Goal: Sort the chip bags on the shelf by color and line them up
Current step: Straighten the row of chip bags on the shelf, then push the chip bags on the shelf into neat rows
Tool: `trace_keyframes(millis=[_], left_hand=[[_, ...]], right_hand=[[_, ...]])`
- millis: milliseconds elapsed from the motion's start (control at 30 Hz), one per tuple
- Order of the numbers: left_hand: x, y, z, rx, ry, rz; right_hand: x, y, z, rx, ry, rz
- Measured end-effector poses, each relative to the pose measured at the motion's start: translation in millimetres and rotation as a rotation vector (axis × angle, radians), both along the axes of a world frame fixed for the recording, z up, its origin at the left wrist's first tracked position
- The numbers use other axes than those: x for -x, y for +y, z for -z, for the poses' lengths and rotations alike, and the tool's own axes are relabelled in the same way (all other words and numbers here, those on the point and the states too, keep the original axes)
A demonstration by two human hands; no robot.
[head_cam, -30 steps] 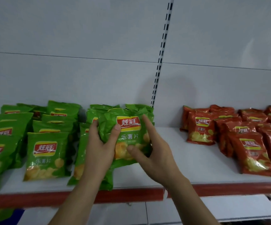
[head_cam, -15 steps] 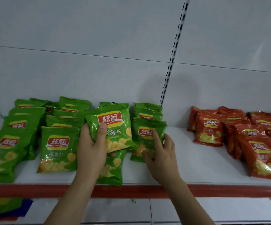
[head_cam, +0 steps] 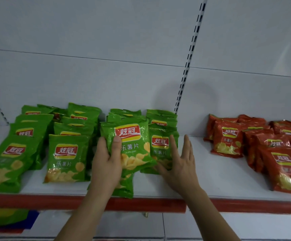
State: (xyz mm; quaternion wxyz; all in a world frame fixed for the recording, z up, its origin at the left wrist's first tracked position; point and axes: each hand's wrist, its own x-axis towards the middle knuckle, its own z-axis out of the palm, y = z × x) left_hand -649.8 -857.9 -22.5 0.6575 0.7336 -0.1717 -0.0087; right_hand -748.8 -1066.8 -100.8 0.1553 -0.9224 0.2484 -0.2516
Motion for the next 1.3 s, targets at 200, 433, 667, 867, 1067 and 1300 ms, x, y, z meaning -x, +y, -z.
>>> trace_keyframes(millis=[200, 433, 667, 867, 1067, 1300], left_hand=[[12, -27, 6, -0.115, -0.066, 0.098], [26, -46, 15, -0.411, -0.382, 0.066], [17, -47, 33, -0.748, -0.834, -0.065], [19, -41, 43, -0.954, -0.801, -0.118], [21, -27, 46, -1.073, -0.793, -0.139], [13, 15, 36, -1.067, -0.816, -0.188]], right_hand=[[25, 23, -44, -0.465, -0.333, -0.238], [36, 20, -33, -0.283, -0.283, -0.157], [28, 17, -1, 0.141, 0.019, -0.009], [30, 11, 5, 0.160, 0.219, -0.031], [39, 16, -10, 0.150, 0.133, -0.053], [34, 58, -35, 0.264, 0.037, -0.103]])
